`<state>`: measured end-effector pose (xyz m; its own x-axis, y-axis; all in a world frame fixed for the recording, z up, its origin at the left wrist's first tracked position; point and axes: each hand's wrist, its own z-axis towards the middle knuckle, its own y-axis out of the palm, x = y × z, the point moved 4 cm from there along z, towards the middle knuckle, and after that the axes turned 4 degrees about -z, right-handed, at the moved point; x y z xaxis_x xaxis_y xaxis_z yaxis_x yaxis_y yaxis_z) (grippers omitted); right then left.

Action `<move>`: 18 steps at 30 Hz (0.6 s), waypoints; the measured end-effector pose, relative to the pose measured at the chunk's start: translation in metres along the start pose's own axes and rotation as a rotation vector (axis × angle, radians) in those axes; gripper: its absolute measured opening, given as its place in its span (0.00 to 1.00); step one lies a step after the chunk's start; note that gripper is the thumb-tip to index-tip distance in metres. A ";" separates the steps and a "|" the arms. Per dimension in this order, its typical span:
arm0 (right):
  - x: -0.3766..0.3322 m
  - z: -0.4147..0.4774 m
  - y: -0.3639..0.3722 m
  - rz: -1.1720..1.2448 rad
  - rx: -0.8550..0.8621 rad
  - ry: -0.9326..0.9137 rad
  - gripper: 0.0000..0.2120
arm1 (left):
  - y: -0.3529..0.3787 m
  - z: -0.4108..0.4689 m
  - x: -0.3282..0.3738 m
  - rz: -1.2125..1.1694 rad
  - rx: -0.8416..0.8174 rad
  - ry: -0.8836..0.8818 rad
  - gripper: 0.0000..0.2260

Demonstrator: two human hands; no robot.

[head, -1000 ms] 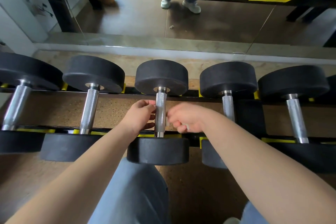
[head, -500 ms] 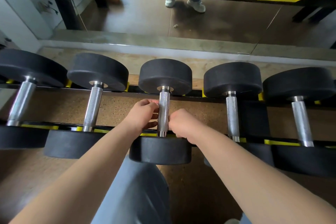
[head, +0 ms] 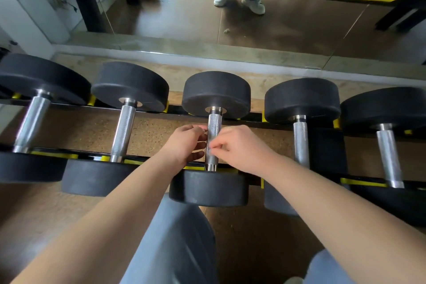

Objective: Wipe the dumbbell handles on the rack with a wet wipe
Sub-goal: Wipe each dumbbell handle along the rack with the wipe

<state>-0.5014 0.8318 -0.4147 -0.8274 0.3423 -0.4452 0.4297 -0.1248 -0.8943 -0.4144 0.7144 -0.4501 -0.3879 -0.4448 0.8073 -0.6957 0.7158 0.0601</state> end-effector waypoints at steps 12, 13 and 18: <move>-0.012 0.005 0.004 -0.047 -0.195 -0.093 0.06 | 0.000 0.003 0.000 -0.074 0.031 -0.022 0.09; -0.010 0.009 0.003 -0.044 -0.180 -0.087 0.07 | 0.000 0.004 0.000 -0.077 0.028 -0.030 0.09; -0.001 0.032 -0.010 -0.056 0.175 0.092 0.09 | -0.005 0.006 -0.001 -0.133 0.061 -0.046 0.08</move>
<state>-0.5169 0.8029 -0.4070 -0.8085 0.4357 -0.3957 0.3075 -0.2605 -0.9152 -0.4140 0.7087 -0.4549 -0.3167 -0.5586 0.7666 -0.7776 0.6158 0.1275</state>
